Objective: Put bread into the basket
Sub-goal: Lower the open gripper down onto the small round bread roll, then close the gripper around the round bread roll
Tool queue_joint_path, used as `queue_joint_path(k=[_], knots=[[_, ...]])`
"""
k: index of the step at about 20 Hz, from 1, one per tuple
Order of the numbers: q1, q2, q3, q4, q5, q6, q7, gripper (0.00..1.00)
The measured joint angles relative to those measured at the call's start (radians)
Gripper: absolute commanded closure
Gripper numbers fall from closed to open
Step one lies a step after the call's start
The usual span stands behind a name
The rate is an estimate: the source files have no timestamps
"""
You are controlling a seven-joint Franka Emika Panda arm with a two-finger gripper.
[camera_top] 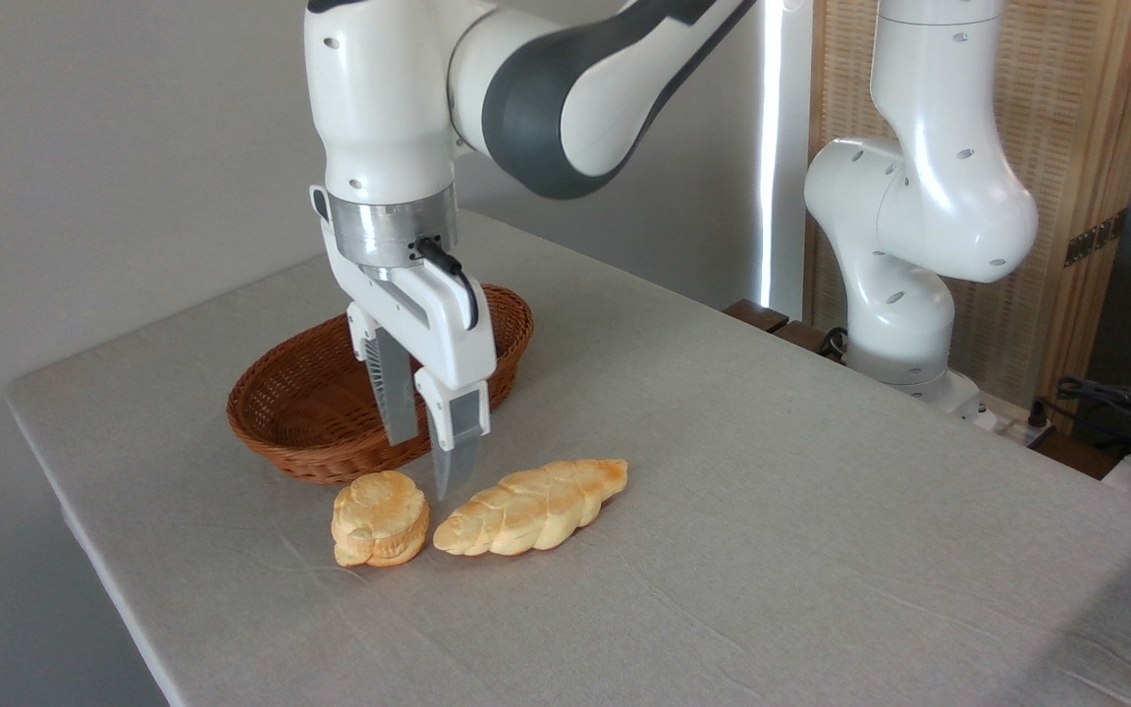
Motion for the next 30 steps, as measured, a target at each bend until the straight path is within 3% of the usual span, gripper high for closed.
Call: queue_joint_path(k=[3,6,11,18,19,21,22,30], knots=[[-0.010,0.000,0.000,-0.037,-0.062,0.107,0.000,0.00],[-0.010,0.003,0.000,-0.045,-0.105,0.143,0.000,0.00],[-0.010,0.050,0.000,-0.056,-0.113,0.233,0.000,0.00],[-0.010,0.102,-0.001,-0.056,-0.113,0.250,0.000,0.00],[-0.011,0.106,-0.005,-0.056,-0.113,0.250,0.000,0.06],[-0.012,0.109,-0.009,-0.056,-0.113,0.250,0.000,0.61],[-0.012,0.111,-0.010,-0.056,-0.113,0.250,0.001,0.71],[-0.013,0.115,-0.010,-0.056,-0.113,0.251,0.019,0.71]])
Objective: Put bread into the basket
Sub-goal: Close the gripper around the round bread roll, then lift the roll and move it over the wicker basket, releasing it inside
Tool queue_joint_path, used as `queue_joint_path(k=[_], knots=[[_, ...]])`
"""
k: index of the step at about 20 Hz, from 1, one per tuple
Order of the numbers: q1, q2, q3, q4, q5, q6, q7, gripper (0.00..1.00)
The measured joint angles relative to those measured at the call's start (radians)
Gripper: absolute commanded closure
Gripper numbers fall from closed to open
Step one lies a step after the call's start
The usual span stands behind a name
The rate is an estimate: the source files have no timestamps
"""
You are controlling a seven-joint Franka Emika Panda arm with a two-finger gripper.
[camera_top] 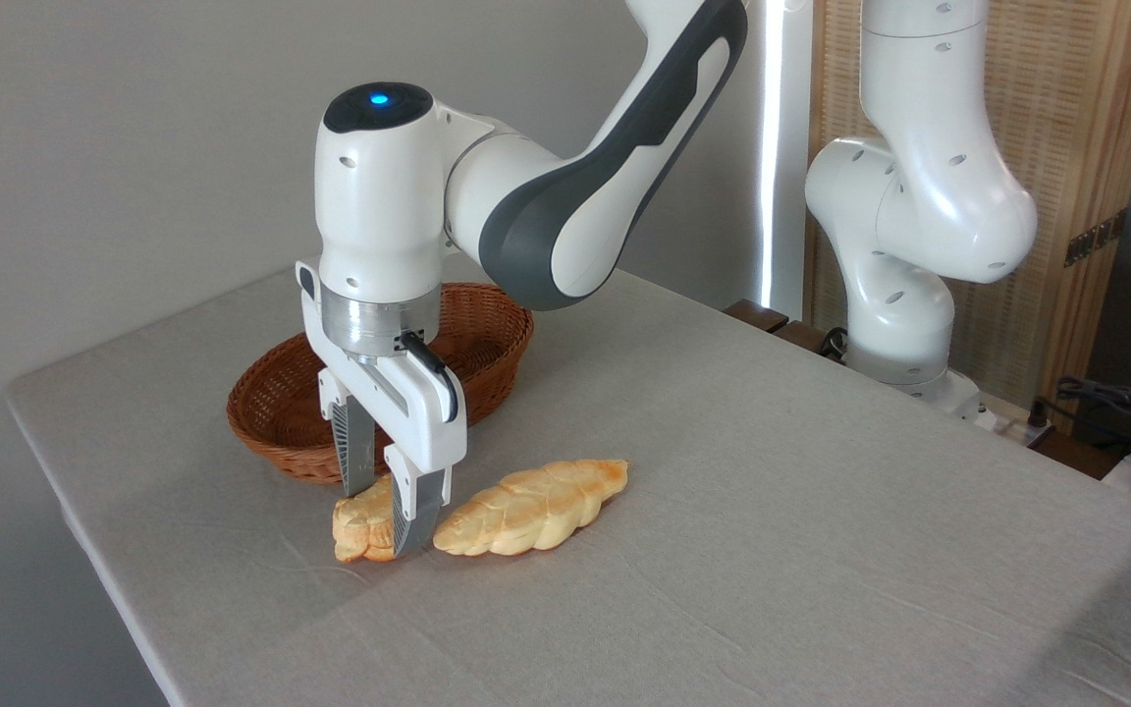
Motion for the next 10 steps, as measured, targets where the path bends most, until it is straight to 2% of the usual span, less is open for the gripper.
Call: queue_joint_path(k=[10], knots=[[0.000,0.000,0.000,0.001,0.000,0.000,0.000,0.67]])
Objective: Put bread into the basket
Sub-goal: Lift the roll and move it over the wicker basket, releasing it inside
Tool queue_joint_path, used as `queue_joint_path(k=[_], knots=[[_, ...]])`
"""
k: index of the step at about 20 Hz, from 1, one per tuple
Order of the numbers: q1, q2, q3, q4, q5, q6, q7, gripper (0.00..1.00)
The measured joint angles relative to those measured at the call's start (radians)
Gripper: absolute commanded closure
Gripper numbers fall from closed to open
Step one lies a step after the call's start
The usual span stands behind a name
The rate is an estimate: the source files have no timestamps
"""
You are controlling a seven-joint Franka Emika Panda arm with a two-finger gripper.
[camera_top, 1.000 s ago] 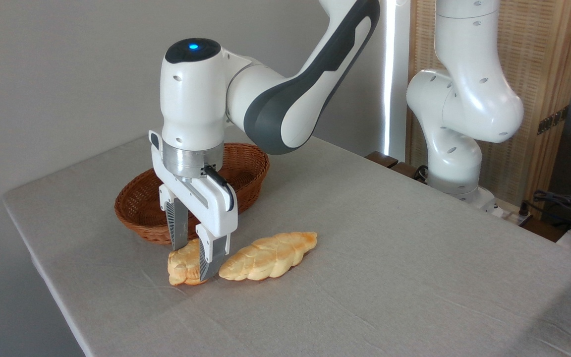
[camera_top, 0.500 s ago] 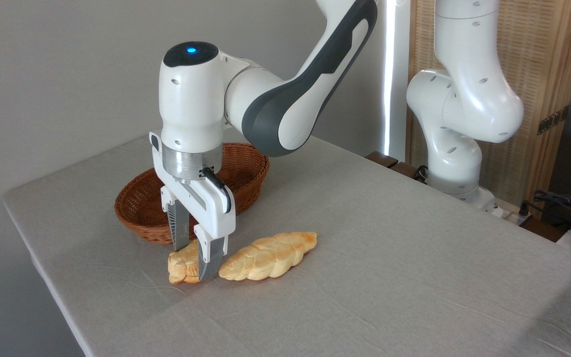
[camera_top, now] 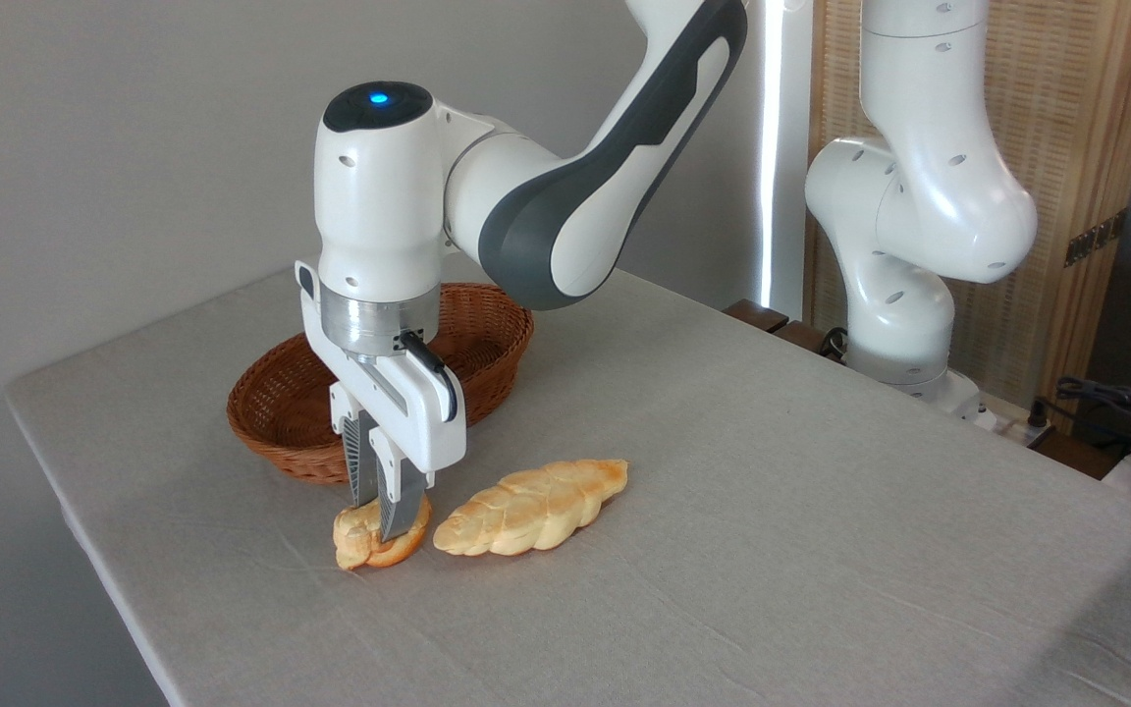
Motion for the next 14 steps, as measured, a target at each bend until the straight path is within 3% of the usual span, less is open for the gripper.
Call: queue_joint_path(k=[10,13,14], knots=[[0.005,-0.050,0.006,0.033,-0.003,0.007,-0.004,0.67],[0.004,-0.085,0.001,0.061,-0.040,0.007,-0.026,0.66],[0.003,-0.096,-0.006,0.069,-0.055,0.006,-0.036,0.55]])
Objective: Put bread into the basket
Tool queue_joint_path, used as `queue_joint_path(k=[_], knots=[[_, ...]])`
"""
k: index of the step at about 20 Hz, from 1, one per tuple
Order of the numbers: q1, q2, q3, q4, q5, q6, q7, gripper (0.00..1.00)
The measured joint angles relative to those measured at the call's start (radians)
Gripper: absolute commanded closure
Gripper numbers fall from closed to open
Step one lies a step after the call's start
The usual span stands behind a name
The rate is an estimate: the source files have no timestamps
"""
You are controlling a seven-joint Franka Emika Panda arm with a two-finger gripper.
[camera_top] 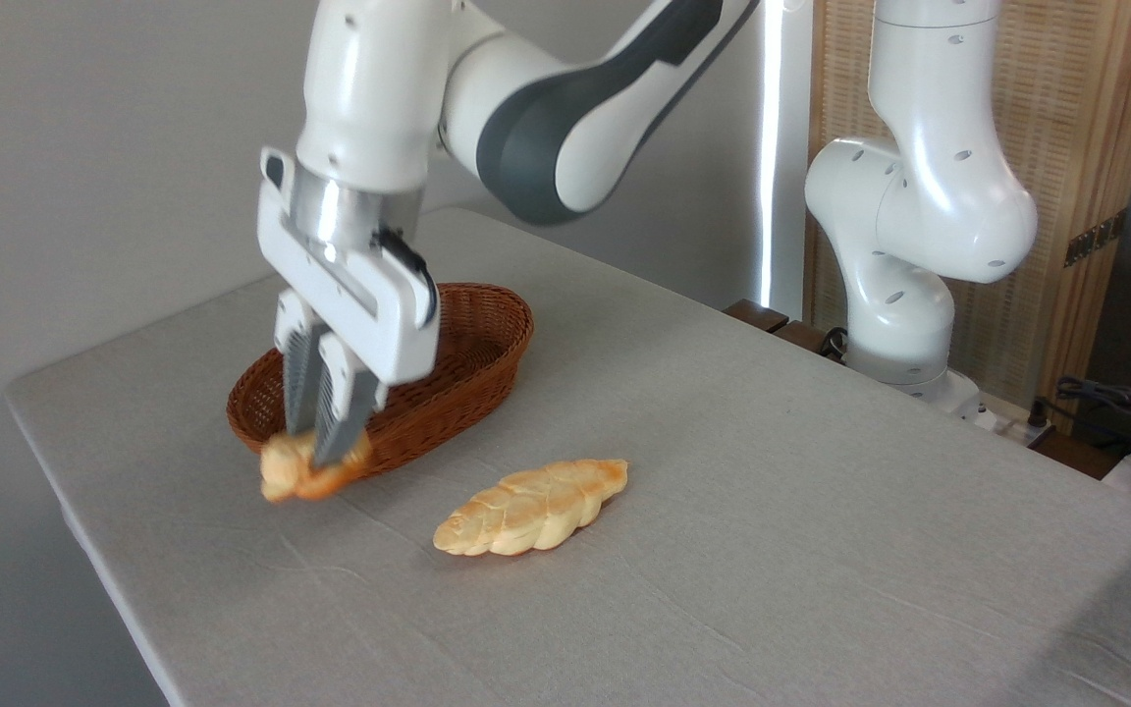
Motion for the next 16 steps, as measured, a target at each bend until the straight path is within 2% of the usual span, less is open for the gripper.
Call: queue_joint_path(k=[4,7,11,16], knots=[[-0.008,-0.026,-0.093,0.008,-0.031,-0.001,-0.080,0.15],[-0.015,-0.022,-0.170,0.004,-0.031,-0.009,-0.152,0.00],[-0.017,-0.015,-0.217,-0.001,-0.031,-0.084,-0.163,0.00],[-0.016,-0.008,-0.217,-0.010,-0.031,-0.105,-0.163,0.00]])
